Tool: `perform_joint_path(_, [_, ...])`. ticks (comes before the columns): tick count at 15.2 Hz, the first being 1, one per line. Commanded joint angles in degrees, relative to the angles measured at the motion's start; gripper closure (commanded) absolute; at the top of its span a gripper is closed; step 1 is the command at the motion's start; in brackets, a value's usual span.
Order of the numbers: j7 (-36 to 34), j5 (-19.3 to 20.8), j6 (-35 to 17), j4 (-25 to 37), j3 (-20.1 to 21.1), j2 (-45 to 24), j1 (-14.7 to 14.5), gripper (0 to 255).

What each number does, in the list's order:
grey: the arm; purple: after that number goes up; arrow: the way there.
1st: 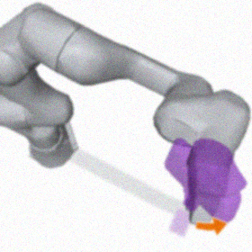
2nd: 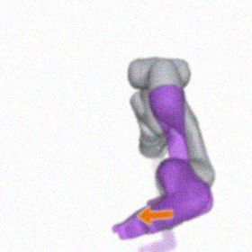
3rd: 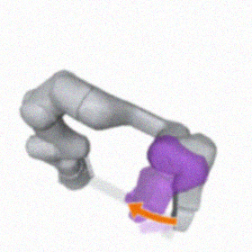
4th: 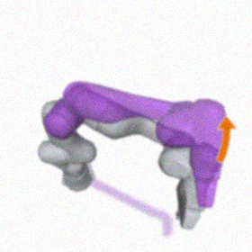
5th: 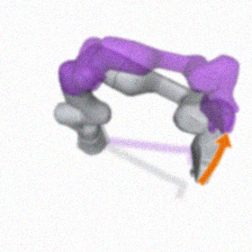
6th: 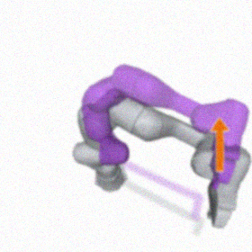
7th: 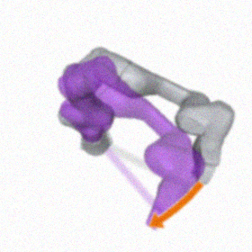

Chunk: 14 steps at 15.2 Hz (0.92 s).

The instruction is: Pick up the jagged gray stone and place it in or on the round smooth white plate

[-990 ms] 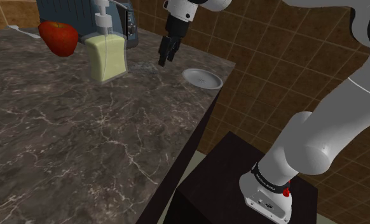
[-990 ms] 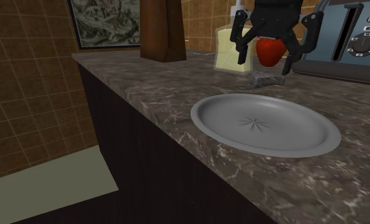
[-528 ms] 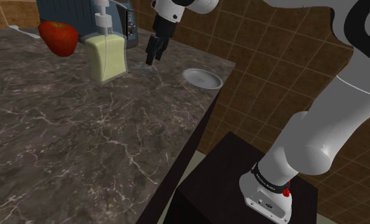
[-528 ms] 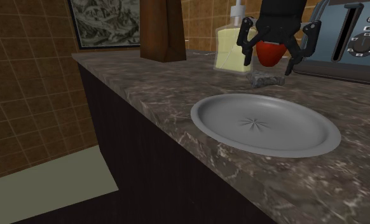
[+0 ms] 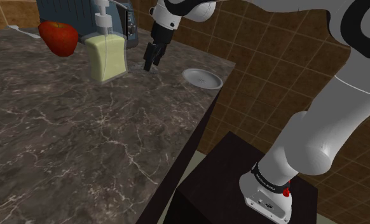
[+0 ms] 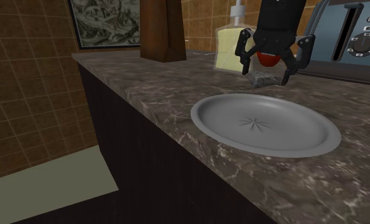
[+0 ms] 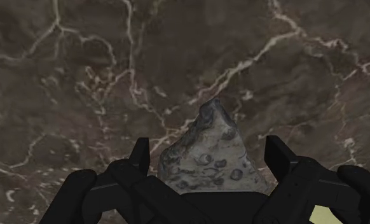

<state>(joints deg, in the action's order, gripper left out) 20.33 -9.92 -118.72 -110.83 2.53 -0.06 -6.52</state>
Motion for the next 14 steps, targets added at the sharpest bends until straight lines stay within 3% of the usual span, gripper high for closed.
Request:
perform_joint_path(1, [0.0, 0.0, -0.04, -0.01, 0.0, -0.02, 0.0, 0])
perform_joint_path(3, [0.0, 0.0, -0.03, -0.01, 0.0, -0.02, 0.0, 0])
perform_joint_path(4, [0.0, 0.0, -0.03, -0.01, 0.0, -0.02, 0.0, 255])
perform_joint_path(14, [-0.12, 0.06, 0.7, 0.59, -0.01, 0.12, 0.01, 255])
